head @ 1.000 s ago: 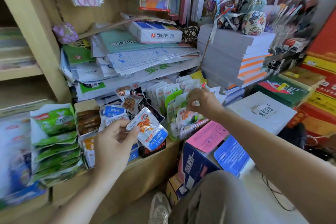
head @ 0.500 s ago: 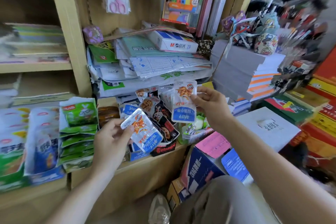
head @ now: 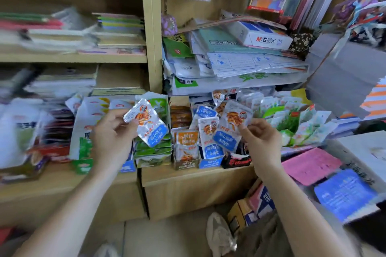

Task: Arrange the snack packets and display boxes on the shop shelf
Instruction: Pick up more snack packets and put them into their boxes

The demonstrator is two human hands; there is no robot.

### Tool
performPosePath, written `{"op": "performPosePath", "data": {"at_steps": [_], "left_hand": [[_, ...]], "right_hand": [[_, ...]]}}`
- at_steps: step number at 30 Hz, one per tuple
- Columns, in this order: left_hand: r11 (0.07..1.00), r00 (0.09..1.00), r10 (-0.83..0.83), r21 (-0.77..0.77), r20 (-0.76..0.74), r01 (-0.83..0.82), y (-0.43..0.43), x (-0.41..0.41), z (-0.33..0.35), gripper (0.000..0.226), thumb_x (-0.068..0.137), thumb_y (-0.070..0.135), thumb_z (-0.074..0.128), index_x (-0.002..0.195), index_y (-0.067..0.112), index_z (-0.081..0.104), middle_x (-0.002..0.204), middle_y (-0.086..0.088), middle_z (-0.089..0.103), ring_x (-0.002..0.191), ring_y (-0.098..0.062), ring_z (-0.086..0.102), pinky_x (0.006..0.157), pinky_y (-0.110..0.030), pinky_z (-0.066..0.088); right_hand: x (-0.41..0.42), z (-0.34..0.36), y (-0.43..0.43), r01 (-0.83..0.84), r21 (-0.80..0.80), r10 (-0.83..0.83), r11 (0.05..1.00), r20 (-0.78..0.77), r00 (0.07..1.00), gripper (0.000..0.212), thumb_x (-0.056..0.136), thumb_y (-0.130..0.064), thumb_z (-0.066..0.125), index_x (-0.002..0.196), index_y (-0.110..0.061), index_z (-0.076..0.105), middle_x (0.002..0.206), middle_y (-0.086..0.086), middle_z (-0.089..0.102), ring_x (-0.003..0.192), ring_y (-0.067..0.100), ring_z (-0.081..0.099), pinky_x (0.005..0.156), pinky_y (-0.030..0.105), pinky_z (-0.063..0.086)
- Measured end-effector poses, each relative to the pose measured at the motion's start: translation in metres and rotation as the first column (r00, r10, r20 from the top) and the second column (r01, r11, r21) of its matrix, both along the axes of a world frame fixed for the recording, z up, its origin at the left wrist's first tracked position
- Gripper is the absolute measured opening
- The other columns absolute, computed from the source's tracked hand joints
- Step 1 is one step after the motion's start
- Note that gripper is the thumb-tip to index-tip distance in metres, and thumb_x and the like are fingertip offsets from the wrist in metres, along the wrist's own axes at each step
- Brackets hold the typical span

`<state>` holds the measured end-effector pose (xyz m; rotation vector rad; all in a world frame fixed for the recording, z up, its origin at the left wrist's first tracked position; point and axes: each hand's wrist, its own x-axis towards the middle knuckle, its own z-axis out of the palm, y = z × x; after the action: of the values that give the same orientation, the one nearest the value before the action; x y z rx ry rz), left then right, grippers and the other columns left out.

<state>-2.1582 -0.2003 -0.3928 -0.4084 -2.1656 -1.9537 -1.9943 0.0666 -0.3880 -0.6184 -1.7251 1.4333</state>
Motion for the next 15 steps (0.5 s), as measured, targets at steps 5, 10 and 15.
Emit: {"op": "performPosePath", "data": {"at_steps": [5,10,15], "left_hand": [[0.995,0.996,-0.078,-0.069,-0.036,0.076,0.010,0.006,-0.007,0.013,0.083,0.023,0.070,0.095,0.029,0.069,0.083,0.006,0.076,0.078,-0.022,0.073,0.074,-0.054,0.060],[0.992,0.993,-0.094,-0.091,-0.065,0.088,0.026,0.010,-0.006,0.029,0.089,0.006,0.072,0.089,0.034,0.065,0.082,0.008,0.075,0.075,-0.014,0.072,0.073,-0.050,0.060],[0.992,0.993,-0.106,-0.072,-0.042,0.103,0.034,0.008,-0.009,0.025,0.089,0.008,0.072,0.091,0.032,0.066,0.087,0.009,0.076,0.081,-0.008,0.073,0.073,-0.051,0.061]], "right_hand": [[-0.022,0.000,0.014,-0.147,0.407,0.022,0.902,0.296,0.955,0.008,0.088,-0.013,0.074,0.088,-0.012,0.066,0.078,-0.001,0.073,0.073,0.011,0.070,0.063,0.026,0.057],[-0.044,-0.010,0.009,-0.342,0.617,0.025,0.709,0.462,0.886,0.008,0.085,-0.007,0.074,0.083,-0.009,0.066,0.070,0.001,0.069,0.065,0.014,0.066,0.059,0.021,0.050],[-0.047,-0.015,0.009,-0.425,0.700,0.016,0.575,0.509,0.860,0.013,0.084,-0.009,0.075,0.079,-0.012,0.064,0.066,0.000,0.067,0.061,0.015,0.065,0.058,0.032,0.055]]}}
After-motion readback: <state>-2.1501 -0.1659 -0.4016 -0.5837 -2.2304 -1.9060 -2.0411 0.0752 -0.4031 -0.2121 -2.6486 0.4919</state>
